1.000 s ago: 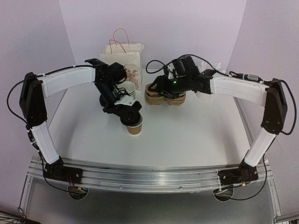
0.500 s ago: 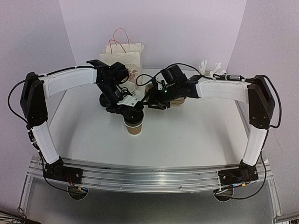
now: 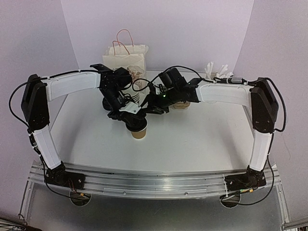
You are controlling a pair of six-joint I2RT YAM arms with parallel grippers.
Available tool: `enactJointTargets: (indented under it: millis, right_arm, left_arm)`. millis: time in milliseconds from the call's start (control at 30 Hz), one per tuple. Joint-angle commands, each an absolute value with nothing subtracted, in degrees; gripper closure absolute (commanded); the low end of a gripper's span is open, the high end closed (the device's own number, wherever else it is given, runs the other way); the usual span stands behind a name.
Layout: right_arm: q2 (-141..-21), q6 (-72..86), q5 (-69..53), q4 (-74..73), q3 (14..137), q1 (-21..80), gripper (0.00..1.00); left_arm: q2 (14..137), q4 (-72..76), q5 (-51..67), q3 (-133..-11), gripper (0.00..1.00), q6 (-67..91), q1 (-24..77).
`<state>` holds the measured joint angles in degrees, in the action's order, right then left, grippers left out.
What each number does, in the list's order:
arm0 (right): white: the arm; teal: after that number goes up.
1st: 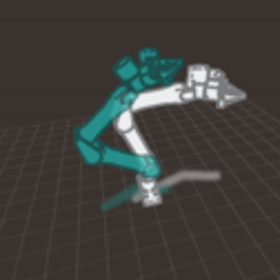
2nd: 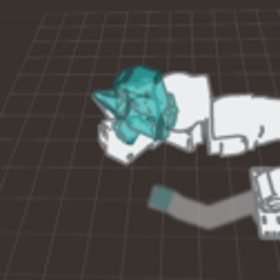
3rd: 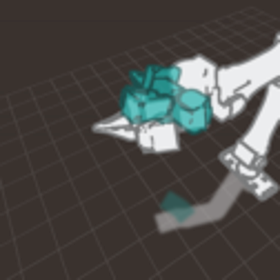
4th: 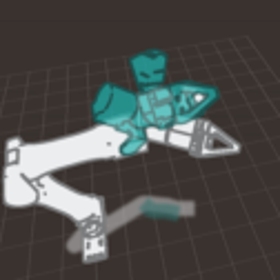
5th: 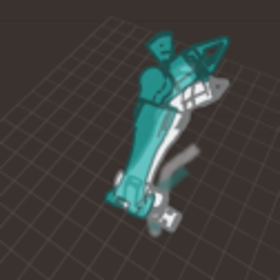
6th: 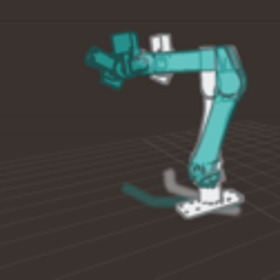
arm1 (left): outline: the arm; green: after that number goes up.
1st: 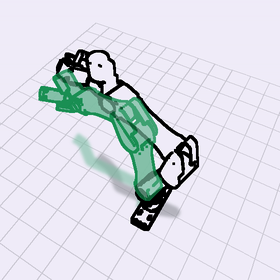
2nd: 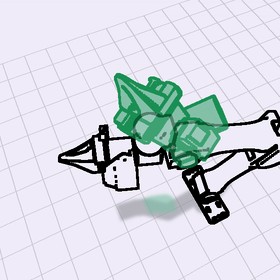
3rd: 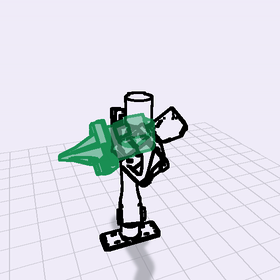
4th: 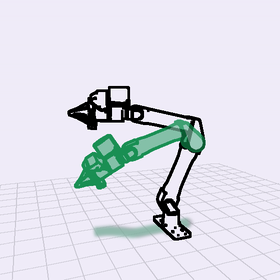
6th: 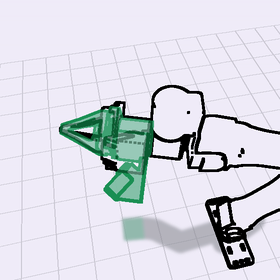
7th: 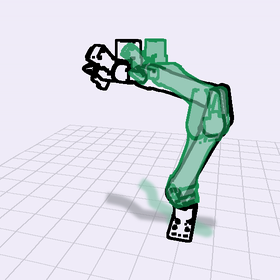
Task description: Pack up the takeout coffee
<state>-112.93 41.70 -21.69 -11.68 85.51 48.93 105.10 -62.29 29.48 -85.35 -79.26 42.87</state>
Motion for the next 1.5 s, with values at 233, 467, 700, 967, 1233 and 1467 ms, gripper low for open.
enactJointTargets:
  millis: [233, 467, 700, 967, 1233, 1467]
  right_arm:
    - [-113.94, 40.31, -21.36, -12.07, 86.83, 50.36, 0.68]
    - [-112.4, 39.04, -19.38, -12.86, 87.17, 50.41, 0.67]
    - [-111.75, 38.65, -18.49, -14.41, 87.29, 50.36, 0.64]
    - [-111.27, 38.41, -17.87, -15.28, 87.21, 50.36, 0.7]
    - [-110.55, 37.87, -17.24, -15.5, 87.16, 50.36, 0.69]
    - [-111.03, 38.01, -17.41, -15.63, 87.24, 50.36, 0.66]
  left_arm:
    - [104.76, -58.33, 28.92, -84.82, 1.0, -79.33, 43.67]
    - [104.24, -58.07, 29.64, -86.26, 1.0, -79.07, 43.63]
    - [103.96, -58.58, 31.68, -86.81, 1.0, -78.94, 43.68]
    - [103.8, -57.47, 31.43, -87.76, 1.0, -78.65, 43.68]
    - [103.8, -59.06, 31.63, -88.32, 1.0, -79.67, 43.66]
    - [104.52, -59.79, 34.08, -88.24, 1.0, -78.85, 43.68]
